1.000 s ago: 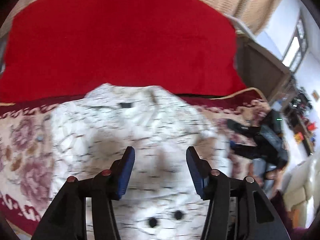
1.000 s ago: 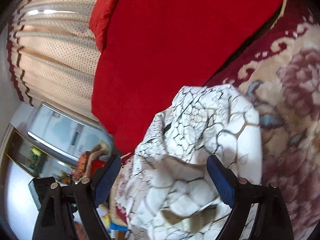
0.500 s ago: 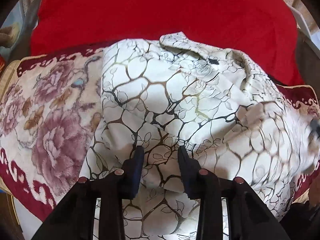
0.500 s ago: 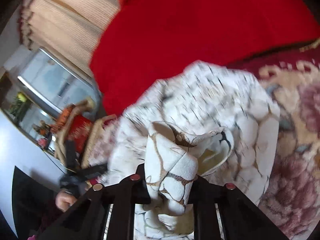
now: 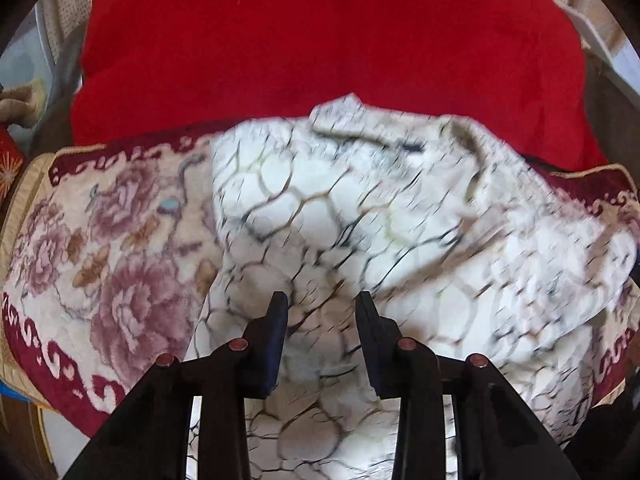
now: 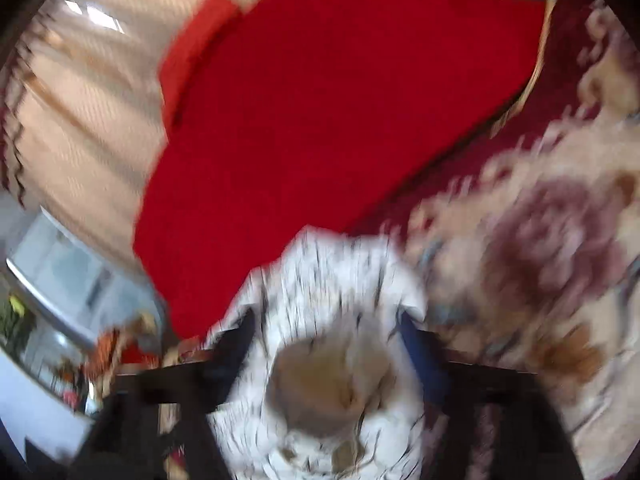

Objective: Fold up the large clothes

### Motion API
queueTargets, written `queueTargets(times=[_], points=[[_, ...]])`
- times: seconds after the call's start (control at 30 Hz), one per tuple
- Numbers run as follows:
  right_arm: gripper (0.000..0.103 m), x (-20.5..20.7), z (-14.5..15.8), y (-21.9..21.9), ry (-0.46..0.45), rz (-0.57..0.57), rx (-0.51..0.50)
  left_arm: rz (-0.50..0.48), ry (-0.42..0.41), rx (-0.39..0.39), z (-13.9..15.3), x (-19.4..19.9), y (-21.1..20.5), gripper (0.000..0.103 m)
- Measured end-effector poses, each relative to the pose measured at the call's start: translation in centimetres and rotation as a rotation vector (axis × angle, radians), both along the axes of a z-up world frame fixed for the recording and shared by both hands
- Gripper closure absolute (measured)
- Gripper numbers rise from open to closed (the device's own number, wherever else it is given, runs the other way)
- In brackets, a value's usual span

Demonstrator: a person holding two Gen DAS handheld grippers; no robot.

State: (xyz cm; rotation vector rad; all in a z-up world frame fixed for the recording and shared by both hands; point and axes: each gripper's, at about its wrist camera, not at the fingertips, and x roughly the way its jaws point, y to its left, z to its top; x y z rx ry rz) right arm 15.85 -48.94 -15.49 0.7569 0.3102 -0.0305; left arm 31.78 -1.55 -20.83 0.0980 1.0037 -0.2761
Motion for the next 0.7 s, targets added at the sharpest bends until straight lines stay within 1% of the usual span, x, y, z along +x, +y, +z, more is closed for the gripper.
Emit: queueTargets(times=[0.03, 0.07, 0.1, 0.13, 0.17, 0.2, 0.27, 0.3, 0.33, 0.37, 0.4, 0.43, 0.5, 0.57, 0.6, 0.7], points=[[0.02, 0.0, 0.6, 0.5, -0.013, 0.025, -0.025, -0.005, -0.014, -0.008, 0.4, -0.1, -0.3, 0.067], [0.022, 0.0, 1.2, 1.0, -0.006, 0.074, -0.071, -0.012, -0.033, -0.016, 0.8, -0.2, -0.7, 0.067], [0.029, 0.0, 1.4, 1.6, 0.005, 0.107, -0.109, -0.019, -0.052, -0.019, 1.0, -0.3, -1.2, 0.067], [0.043, 0.4, 1.5, 2.6, 0.019, 0.136, -0.153, -0.025, -0.068, -0.02, 1.2, -0.3, -1.7, 0.067], [0.052, 0.7, 1.2, 3.7, 0.052, 0.17, -0.206, -0.03, -0.075, -0.02, 1.2, -0.2, -2.2, 0.067], [0.067, 0.7, 0.5, 4.5, 0.097, 0.198, -0.251, -0.035, -0.071, -0.018, 0.9, 0.0, -2.9, 0.067], [0.067, 2.0, -1.4, 6.2, 0.221, 0.242, -0.324, -0.033, -0.048, 0.005, -0.2, 0.6, -3.8, 0.067], [0.067, 3.0, -2.9, 6.7, 0.312, 0.282, -0.329, -0.029, -0.035, 0.023, -0.8, 0.8, -4.0, 0.067], [0.067, 3.7, -4.3, 6.8, 0.391, 0.322, -0.326, -0.023, -0.003, 0.07, -2.0, 1.3, -4.4, 0.067], [0.066, 4.7, -6.4, 7.4, 0.501, 0.373, -0.336, -0.017, 0.04, 0.118, -3.3, 1.7, -4.6, 0.067], [0.067, 5.0, -7.2, 7.6, 0.508, 0.373, -0.359, -0.011, 0.082, 0.147, -4.5, 1.9, -4.6, 0.067], [0.068, 4.7, -6.9, 8.0, 0.488, 0.367, -0.39, -0.009, 0.105, 0.153, -5.3, 1.8, -4.4, 0.067], [0.065, 4.0, -5.7, 8.5, 0.463, 0.386, -0.422, -0.022, 0.087, 0.142, -5.0, 1.4, -4.0, 0.067], [0.065, 2.9, -4.4, 8.0, 0.401, 0.376, -0.388, -0.014, 0.09, 0.118, -4.3, 1.5, -3.5, 0.067], [0.065, 2.3, -3.5, 7.6, 0.348, 0.361, -0.359, -0.005, 0.084, 0.096, -3.8, 1.7, -3.2, 0.067], [0.064, 0.6, -1.6, 6.1, 0.199, 0.299, -0.281, 0.025, 0.013, 0.044, -1.7, 2.2, -2.3, 0.067]])
